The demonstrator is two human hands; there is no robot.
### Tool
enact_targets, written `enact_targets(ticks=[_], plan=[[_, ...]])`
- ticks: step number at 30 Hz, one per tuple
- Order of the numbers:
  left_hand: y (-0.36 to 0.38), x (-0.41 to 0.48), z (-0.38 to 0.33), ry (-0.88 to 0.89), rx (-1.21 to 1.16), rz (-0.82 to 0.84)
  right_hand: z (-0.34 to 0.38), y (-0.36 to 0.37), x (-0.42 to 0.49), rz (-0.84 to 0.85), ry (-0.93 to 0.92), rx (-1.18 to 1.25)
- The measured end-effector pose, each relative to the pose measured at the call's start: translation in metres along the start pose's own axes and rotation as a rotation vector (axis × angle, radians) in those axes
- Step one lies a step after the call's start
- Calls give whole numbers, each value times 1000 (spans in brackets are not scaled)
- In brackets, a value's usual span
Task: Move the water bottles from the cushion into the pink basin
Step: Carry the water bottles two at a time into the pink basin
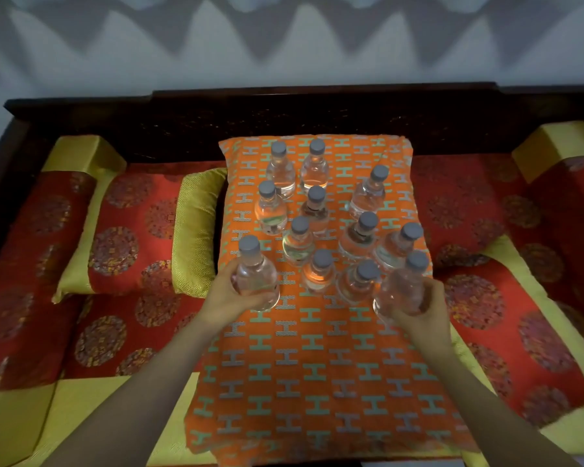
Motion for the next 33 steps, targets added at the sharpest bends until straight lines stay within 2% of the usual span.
enact_targets(ticks=[8,16,20,26,33], plan=[[-27,-15,-68,57,-128,-52,71,1,13,2,-134,64],[-13,-33,-109,102,-86,-28,91,-25,-22,-69,-111,117],[11,-35,-139,199,-39,32,100,-69,-51,-203,-106,115],[98,-64,-216,345,-11,168,117,-186,-133,-496,-104,78],[231,-140,-320,521,-51,481,137,-320,-242,-787,-95,86]])
Point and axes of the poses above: each hand's wrist, its own x-axis towards the middle knuckle, its own y-axis out of the palm, z = x × y, the point moved 9 cm from there along x, towards the middle knuckle, and after that the axes turned 15 degrees about x, right-handed, at the moved point
